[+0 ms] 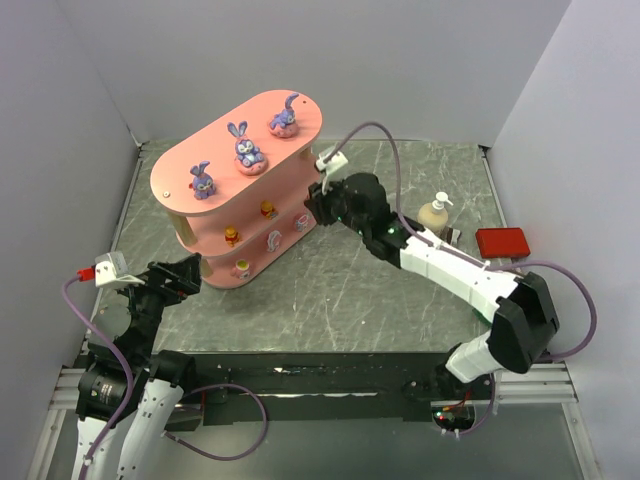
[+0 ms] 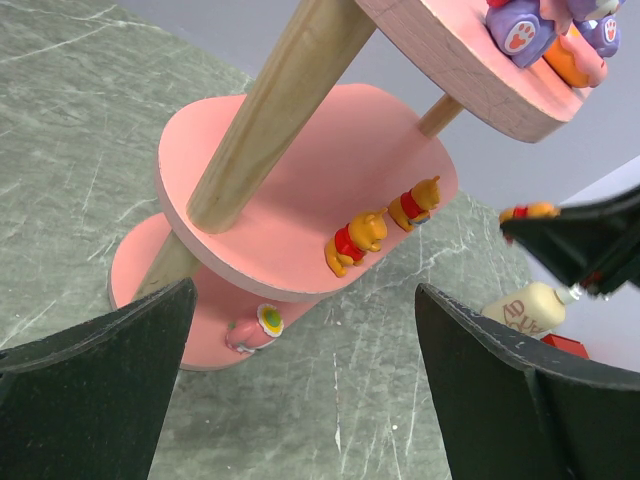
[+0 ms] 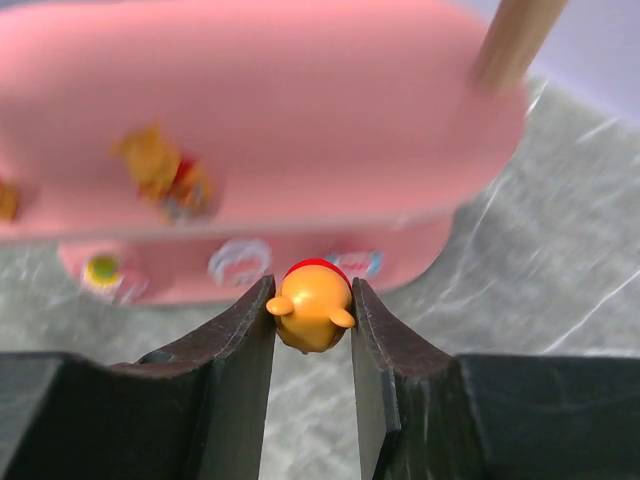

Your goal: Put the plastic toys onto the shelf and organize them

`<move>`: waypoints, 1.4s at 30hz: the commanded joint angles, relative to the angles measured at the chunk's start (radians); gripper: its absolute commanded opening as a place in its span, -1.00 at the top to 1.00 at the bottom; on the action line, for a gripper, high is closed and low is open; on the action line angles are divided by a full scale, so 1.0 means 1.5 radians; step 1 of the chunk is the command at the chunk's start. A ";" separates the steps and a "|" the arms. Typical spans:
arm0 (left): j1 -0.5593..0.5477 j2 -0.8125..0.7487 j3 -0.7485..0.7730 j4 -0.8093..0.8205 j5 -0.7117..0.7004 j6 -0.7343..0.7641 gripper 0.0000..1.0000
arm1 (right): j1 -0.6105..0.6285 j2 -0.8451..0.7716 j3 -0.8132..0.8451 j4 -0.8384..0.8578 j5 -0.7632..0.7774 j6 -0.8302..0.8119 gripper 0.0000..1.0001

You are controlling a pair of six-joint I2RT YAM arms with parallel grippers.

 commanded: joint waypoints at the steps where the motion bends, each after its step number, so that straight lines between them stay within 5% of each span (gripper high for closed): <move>1: 0.004 0.011 0.013 0.017 0.002 0.004 -0.93 | -0.026 0.051 0.068 -0.030 -0.042 -0.049 1.00; 16: 0.005 0.021 0.013 0.016 -0.002 0.002 -0.93 | -0.056 0.169 0.173 -0.035 -0.096 -0.037 0.98; 25: 0.005 0.023 0.013 0.016 -0.002 0.003 -0.93 | -0.056 0.112 0.125 0.013 -0.081 -0.028 0.99; 42: 0.012 0.033 0.013 0.019 0.007 0.006 -0.93 | -0.055 0.167 0.158 0.042 -0.073 -0.018 0.99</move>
